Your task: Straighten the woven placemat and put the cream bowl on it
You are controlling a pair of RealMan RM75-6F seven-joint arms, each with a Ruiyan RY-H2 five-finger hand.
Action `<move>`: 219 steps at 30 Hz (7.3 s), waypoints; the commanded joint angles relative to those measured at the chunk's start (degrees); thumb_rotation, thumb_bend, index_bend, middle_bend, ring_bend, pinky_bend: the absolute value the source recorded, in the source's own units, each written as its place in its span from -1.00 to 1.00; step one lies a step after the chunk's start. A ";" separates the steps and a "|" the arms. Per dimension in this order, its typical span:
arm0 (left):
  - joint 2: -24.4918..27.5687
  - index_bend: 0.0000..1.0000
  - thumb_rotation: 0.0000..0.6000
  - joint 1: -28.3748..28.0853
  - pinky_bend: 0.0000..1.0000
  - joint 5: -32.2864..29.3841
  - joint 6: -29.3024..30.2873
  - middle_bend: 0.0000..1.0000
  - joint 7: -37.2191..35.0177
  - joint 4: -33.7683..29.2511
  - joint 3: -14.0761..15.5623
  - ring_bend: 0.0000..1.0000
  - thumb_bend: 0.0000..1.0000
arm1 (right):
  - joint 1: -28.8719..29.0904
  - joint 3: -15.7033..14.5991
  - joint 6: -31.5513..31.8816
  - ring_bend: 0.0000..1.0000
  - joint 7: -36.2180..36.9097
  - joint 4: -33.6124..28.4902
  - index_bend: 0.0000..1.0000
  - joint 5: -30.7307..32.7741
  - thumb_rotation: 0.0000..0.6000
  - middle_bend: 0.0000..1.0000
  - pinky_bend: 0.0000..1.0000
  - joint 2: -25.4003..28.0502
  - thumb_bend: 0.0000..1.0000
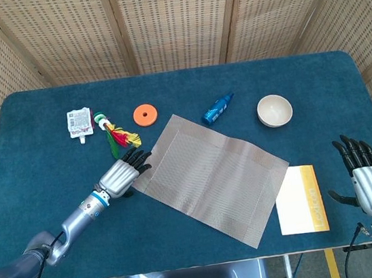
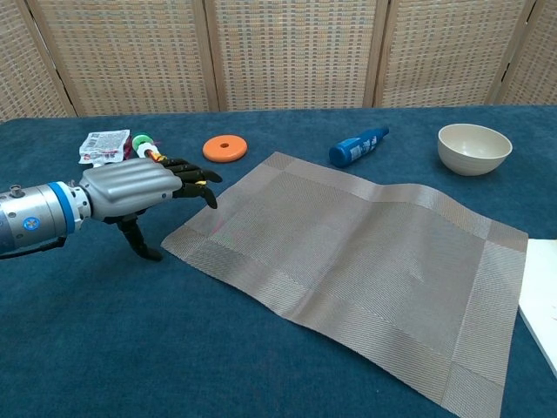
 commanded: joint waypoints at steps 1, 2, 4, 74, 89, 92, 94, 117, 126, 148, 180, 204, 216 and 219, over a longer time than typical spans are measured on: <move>-0.87 -0.58 1.00 -0.73 -1.00 -0.42 -0.43 -1.00 -0.15 0.93 0.07 -1.00 -0.86 | -0.10 0.14 -0.20 -1.00 -0.05 -0.01 -0.88 -0.13 1.00 -1.00 -1.00 -0.01 -1.00; -1.10 -0.58 1.00 -0.92 -1.00 -0.55 -0.54 -1.00 -0.09 1.16 0.06 -1.00 -0.85 | -0.13 0.18 -0.26 -1.00 -0.07 -0.01 -0.88 -0.20 1.00 -1.00 -1.00 -0.03 -1.00; -1.40 -0.57 1.00 -1.22 -1.00 -0.73 -0.68 -1.00 -0.08 1.37 0.06 -1.00 -0.76 | -0.18 0.26 -0.37 -1.00 -0.08 -0.02 -0.88 -0.30 1.00 -1.00 -1.00 -0.04 -1.00; 21.94 0.62 1.00 4.57 -1.00 -20.85 -7.55 -1.00 44.35 -56.40 6.57 -1.00 0.16 | -2.59 1.14 0.51 -1.00 1.19 -2.94 -0.78 -5.28 1.00 -1.00 -1.00 1.86 -1.00; 22.13 0.61 1.00 4.86 -1.00 -21.21 -7.44 -1.00 45.88 -56.76 7.08 -1.00 0.16 | -2.81 1.31 0.64 -1.00 1.25 -3.14 -0.78 -5.38 1.00 -1.00 -1.00 2.02 -1.00; 22.64 0.53 1.00 4.98 -1.00 -22.32 -7.57 -1.00 47.32 -57.30 7.55 -1.00 0.16 | -2.81 1.31 0.59 -1.00 1.28 -3.18 -0.78 -5.46 1.00 -1.00 -1.00 2.04 -1.00; 22.98 0.22 1.00 4.94 -1.00 -23.23 -7.67 -1.00 48.20 -57.76 7.64 -1.00 0.04 | -2.85 1.33 0.62 -1.00 1.31 -3.20 -0.78 -5.48 1.00 -1.00 -1.00 2.07 -1.00; 33.47 -1.00 1.00 14.16 -1.00 -17.90 12.41 -1.00 31.43 -60.31 1.80 -1.00 -1.00 | -2.29 2.09 -1.65 -1.00 0.39 -2.04 -0.75 -2.80 1.00 -1.00 -1.00 1.35 -1.00; 31.31 -1.00 1.00 22.69 -1.00 -25.54 26.24 -1.00 30.56 -57.57 -2.71 -1.00 -1.00 | 6.74 7.20 -16.52 -1.00 0.02 8.57 -0.67 6.51 1.00 -1.00 -1.00 -3.37 -1.00; 31.64 -1.00 1.00 25.12 -1.00 -27.37 24.35 -1.00 28.70 -54.05 -5.96 -1.00 -1.00 | 29.39 13.49 -46.83 -1.00 -6.15 45.03 -0.57 23.57 1.00 -1.00 -1.00 -22.65 -1.00; 31.86 -1.00 1.00 25.94 -1.00 -27.67 22.59 -1.00 28.06 -53.99 -7.70 -1.00 -1.00 | 36.28 12.22 -44.94 -1.00 8.31 67.85 0.38 15.55 1.00 -1.00 -1.00 -37.16 0.22; 34.48 -1.00 1.00 26.78 -1.00 -24.85 21.35 -1.00 23.44 -55.52 -7.56 -1.00 -1.00 | 32.35 1.47 -26.30 -1.00 -7.43 7.20 0.41 -6.60 1.00 -0.92 -1.00 -10.90 0.21; 34.95 -1.00 1.00 27.30 -1.00 -24.55 21.46 -1.00 22.82 -55.53 -7.78 -1.00 -1.00 | 37.35 1.72 -36.03 -1.00 -19.73 4.36 0.41 -2.66 1.00 -0.92 -1.00 -21.32 0.19; 35.06 -1.00 1.00 27.33 -1.00 -24.62 21.27 -1.00 22.80 -55.66 -7.80 -1.00 -1.00 | 37.54 1.76 -36.47 -1.00 -21.49 5.54 0.42 -1.57 1.00 -0.92 -1.00 -23.30 0.17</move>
